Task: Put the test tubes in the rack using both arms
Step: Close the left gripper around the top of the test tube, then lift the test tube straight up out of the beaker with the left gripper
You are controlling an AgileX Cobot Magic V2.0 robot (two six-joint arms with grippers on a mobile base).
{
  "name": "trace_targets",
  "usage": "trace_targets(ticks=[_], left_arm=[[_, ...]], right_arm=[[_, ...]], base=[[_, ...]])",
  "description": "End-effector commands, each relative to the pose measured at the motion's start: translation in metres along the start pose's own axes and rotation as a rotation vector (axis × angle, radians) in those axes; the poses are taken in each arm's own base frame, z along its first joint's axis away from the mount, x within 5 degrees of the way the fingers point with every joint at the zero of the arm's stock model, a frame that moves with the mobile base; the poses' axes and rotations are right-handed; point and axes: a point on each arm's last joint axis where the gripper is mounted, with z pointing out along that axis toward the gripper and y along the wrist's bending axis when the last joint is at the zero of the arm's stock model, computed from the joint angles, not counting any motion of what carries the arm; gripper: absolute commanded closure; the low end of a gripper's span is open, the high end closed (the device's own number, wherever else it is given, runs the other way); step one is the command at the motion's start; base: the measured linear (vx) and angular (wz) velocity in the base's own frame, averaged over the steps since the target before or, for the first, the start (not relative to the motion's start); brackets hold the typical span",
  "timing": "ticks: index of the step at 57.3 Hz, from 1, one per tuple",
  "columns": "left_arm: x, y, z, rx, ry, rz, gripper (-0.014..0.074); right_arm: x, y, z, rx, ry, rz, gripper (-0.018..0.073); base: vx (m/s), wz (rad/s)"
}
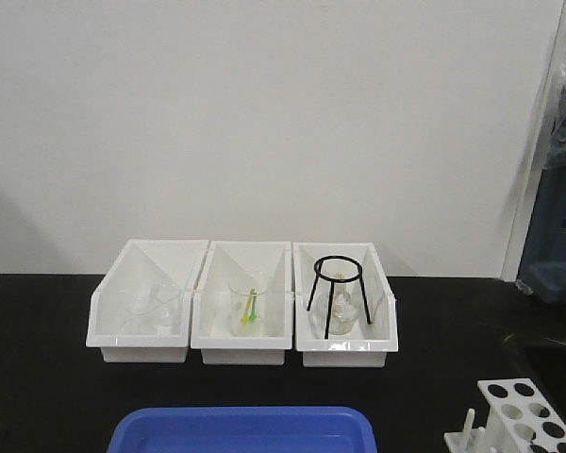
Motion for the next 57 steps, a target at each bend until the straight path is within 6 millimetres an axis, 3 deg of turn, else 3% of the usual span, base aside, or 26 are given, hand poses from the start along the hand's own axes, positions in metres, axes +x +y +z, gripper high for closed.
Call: trace_targets(ticks=[1,33,57], left_arm=[[-0.0183,0.0088,0.0012,-0.066,-0.122,-0.01,0.0024],[-0.0164,0.0078,0.0011,-0.053,-0.099,-0.01,0.0207],[-0.0164,0.0078,0.0011,-0.053,-0.099,-0.01,0.0233]], right_arm=[[-0.0174,-0.0016,-0.0007,0.008,-0.102,-0.006,0.0209],[-0.0175,-0.0016,-0.0007,0.008,-0.103,-0.006,0.0209],[-0.0175,-0.0016,-0.0007,0.008,-0.104,-0.006,0.0209]], base=[[0.0,0.0],[0.0,0.0],[0.0,0.0]])
